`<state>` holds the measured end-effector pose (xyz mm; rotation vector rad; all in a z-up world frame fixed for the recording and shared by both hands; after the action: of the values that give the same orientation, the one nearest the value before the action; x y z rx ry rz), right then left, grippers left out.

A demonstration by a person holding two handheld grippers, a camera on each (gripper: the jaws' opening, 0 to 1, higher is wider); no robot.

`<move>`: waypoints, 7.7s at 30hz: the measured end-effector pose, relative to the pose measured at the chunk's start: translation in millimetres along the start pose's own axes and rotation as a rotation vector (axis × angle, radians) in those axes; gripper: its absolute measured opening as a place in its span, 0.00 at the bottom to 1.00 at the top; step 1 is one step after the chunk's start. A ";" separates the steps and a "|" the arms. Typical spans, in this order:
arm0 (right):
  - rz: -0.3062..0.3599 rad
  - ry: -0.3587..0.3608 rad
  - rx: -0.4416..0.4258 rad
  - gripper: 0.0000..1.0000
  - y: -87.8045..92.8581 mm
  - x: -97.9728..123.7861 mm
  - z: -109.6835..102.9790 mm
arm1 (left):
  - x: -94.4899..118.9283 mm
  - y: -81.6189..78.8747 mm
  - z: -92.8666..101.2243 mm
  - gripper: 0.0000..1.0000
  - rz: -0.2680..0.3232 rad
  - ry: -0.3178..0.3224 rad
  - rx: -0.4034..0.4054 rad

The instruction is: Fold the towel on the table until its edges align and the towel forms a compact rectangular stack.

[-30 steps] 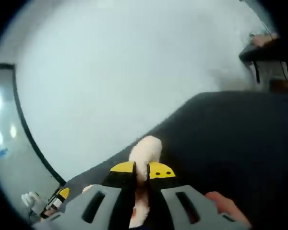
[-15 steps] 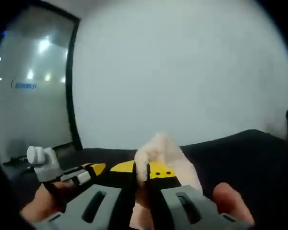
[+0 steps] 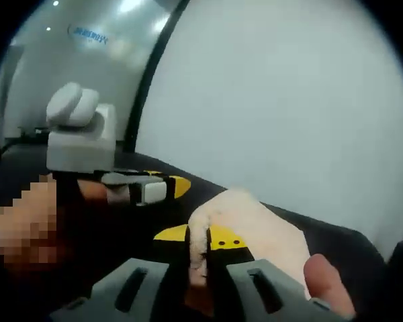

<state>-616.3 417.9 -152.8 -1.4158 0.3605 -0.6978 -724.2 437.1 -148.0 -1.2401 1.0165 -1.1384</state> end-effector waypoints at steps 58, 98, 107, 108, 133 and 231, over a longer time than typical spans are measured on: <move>-0.068 -0.241 -0.447 0.18 50.3 -32.8 137.8 | -45.9 44.9 64.2 0.10 -0.207 0.297 -0.144; -0.397 -0.152 -0.922 0.60 57.4 9.3 155.2 | 31.9 32.6 30.1 0.54 -0.617 0.414 0.380; -0.381 -0.135 -0.817 0.24 57.5 3.1 135.3 | 28.1 46.7 63.3 0.28 -0.630 0.475 0.416; -0.378 -0.153 -0.854 0.20 54.7 6.1 134.9 | 29.1 44.1 65.5 0.27 -0.614 0.478 0.432; -0.258 -0.177 -0.755 0.14 35.3 177.0 181.8 | 133.7 6.2 220.6 0.21 -0.591 0.671 0.244; 0.257 -0.279 -0.394 0.40 111.8 345.4 279.8 | 203.6 35.2 169.8 0.48 0.046 0.808 -0.155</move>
<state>-158.0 415.4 -161.1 -1.7739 0.4663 -0.2184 -520.8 264.3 -163.8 -0.8557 1.7422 -1.5922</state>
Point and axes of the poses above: the point that each gripper's makers call its tool centre point, and the gripper's own axes: x roughly backward along the fingers, z roughly to its right, y roughly out of its underside, the point moved 5 cm from there along x, roughly backward along the fingers, and after that the axes turned 9 degrees about -x, right-handed, at the moved point
